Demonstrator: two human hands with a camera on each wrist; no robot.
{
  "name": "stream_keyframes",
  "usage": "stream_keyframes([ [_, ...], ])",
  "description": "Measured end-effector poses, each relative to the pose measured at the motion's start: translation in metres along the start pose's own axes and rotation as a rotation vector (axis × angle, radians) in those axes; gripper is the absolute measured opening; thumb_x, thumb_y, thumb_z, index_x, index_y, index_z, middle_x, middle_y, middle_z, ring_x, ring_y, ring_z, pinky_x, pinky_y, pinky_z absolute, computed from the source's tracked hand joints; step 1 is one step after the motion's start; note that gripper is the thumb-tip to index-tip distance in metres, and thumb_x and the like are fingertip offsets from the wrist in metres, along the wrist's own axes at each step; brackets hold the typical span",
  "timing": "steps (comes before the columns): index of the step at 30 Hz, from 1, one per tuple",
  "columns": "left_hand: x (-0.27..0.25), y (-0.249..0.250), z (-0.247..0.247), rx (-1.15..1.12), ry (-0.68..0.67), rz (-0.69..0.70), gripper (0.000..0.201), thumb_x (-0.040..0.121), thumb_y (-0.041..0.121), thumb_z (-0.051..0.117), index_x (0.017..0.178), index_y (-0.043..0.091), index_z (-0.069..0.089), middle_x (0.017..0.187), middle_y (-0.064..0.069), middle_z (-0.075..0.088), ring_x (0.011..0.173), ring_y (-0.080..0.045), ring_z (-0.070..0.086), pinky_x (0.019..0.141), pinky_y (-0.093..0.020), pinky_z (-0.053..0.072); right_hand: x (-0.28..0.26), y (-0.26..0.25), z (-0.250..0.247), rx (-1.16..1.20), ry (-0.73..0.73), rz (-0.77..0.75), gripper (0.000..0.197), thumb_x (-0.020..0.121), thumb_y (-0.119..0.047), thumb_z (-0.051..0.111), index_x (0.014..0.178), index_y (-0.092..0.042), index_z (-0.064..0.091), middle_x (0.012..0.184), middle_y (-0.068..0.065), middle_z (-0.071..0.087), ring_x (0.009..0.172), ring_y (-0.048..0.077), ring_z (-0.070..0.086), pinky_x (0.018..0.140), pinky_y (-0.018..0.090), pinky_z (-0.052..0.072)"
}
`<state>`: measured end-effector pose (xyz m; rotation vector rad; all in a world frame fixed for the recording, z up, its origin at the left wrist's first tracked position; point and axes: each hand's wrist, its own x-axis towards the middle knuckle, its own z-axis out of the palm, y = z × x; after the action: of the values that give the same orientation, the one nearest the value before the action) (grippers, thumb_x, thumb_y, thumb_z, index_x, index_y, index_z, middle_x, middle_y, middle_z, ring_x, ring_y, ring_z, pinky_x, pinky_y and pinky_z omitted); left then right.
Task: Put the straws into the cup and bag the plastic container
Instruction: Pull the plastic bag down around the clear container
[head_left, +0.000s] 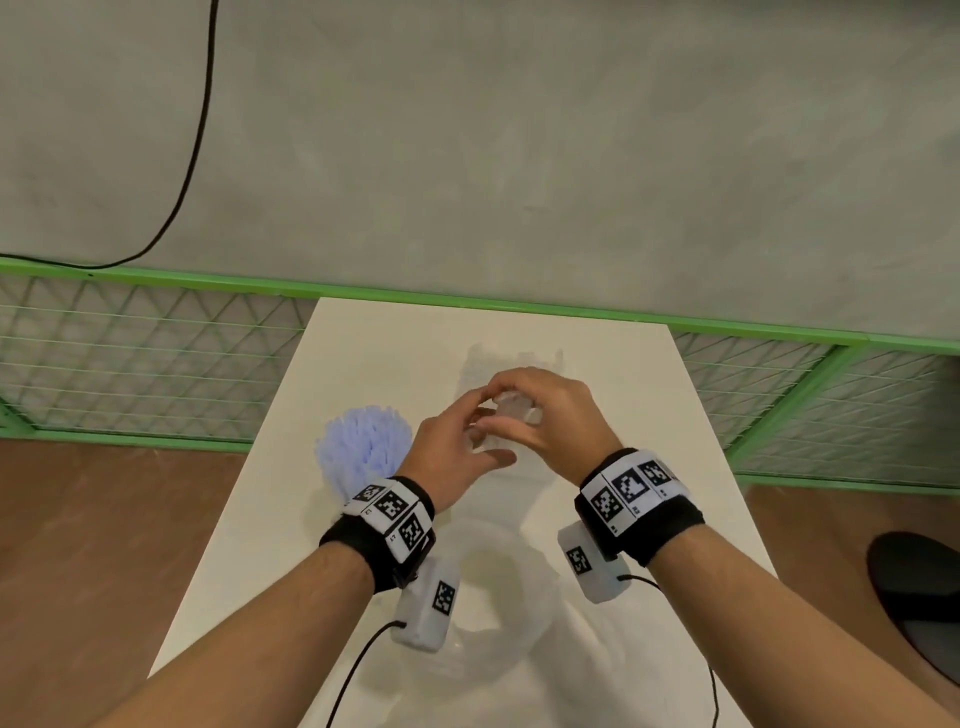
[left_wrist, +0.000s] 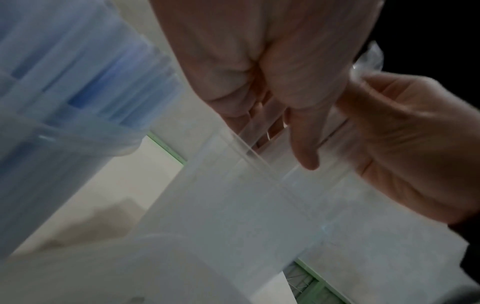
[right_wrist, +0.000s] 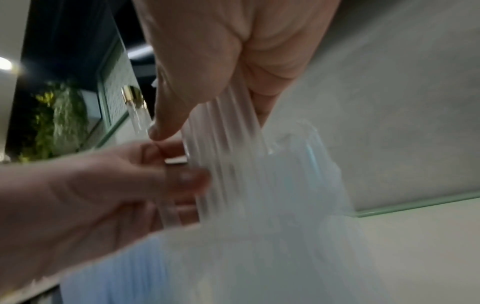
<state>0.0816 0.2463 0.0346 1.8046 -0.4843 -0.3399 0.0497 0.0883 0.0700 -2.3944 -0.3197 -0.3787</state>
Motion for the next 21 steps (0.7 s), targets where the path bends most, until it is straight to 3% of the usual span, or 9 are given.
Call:
stream_keyframes([
  [2, -0.002, -0.003, -0.001, -0.056, 0.003, 0.027, 0.070, 0.073, 0.011, 0.083, 0.131, 0.034, 0.051, 0.107, 0.006, 0.064, 0.094, -0.001, 0.064, 0.088, -0.019, 0.050, -0.005, 0.004, 0.006, -0.023, -0.080, 0.016, 0.033, 0.082, -0.035, 0.077, 0.109, -0.019, 0.068, 0.104, -0.007, 0.070, 0.096, 0.007, 0.063, 0.088, 0.026, 0.049],
  [5, -0.006, -0.005, -0.007, -0.057, -0.001, 0.031, 0.073, 0.079, 0.012, 0.079, 0.137, 0.039, 0.044, 0.108, 0.004, 0.060, 0.098, -0.004, 0.064, 0.096, -0.027, 0.051, -0.012, 0.004, 0.007, -0.069, -0.152, 0.017, 0.046, 0.089, -0.043, 0.068, 0.128, -0.021, 0.057, 0.125, -0.006, 0.061, 0.115, 0.009, 0.055, 0.099, 0.026, 0.044],
  [9, -0.014, -0.002, -0.017, 0.022, -0.006, 0.119, 0.074, 0.087, 0.013, 0.071, 0.139, 0.052, 0.035, 0.119, 0.008, 0.055, 0.101, -0.009, 0.064, 0.095, -0.020, 0.049, -0.032, 0.004, -0.003, -0.096, -0.023, 0.019, 0.056, 0.093, -0.040, 0.062, 0.142, -0.021, 0.044, 0.143, -0.006, 0.047, 0.135, 0.007, 0.039, 0.110, 0.020, 0.029],
  [12, -0.018, -0.001, -0.019, 0.156, -0.028, 0.265, 0.063, 0.090, 0.011, 0.066, 0.138, 0.046, 0.044, 0.123, 0.013, 0.058, 0.104, -0.007, 0.059, 0.090, -0.016, 0.048, -0.047, 0.005, 0.005, -0.116, 0.009, 0.016, 0.047, 0.096, -0.029, 0.059, 0.140, -0.018, 0.047, 0.142, -0.004, 0.050, 0.131, 0.008, 0.044, 0.107, 0.017, 0.032],
  [14, -0.018, -0.002, -0.019, 0.196, -0.024, 0.315, 0.055, 0.089, 0.011, 0.068, 0.133, 0.041, 0.053, 0.118, 0.016, 0.063, 0.104, -0.005, 0.060, 0.088, -0.019, 0.050, -0.049, 0.008, 0.013, -0.138, 0.055, -0.005, 0.041, 0.095, -0.022, 0.062, 0.134, -0.015, 0.054, 0.135, -0.002, 0.057, 0.124, 0.009, 0.051, 0.103, 0.014, 0.036],
  [18, -0.011, -0.004, -0.020, 0.277, 0.077, 0.277, 0.041, 0.079, 0.023, 0.079, 0.116, 0.028, 0.063, 0.102, 0.006, 0.064, 0.084, -0.012, 0.059, 0.079, -0.035, 0.054, -0.041, 0.004, 0.017, -0.096, 0.170, 0.008, 0.038, 0.089, -0.015, 0.071, 0.125, -0.011, 0.062, 0.119, 0.001, 0.067, 0.108, 0.008, 0.058, 0.095, 0.004, 0.033],
  [21, -0.008, -0.001, -0.019, 0.418, 0.105, 0.292, 0.037, 0.077, 0.033, 0.079, 0.108, 0.022, 0.062, 0.083, 0.007, 0.053, 0.072, -0.013, 0.052, 0.071, -0.032, 0.050, -0.037, 0.002, 0.022, -0.081, 0.156, 0.018, 0.041, 0.090, -0.012, 0.069, 0.129, -0.010, 0.059, 0.122, 0.002, 0.066, 0.111, 0.008, 0.055, 0.097, 0.003, 0.032],
])
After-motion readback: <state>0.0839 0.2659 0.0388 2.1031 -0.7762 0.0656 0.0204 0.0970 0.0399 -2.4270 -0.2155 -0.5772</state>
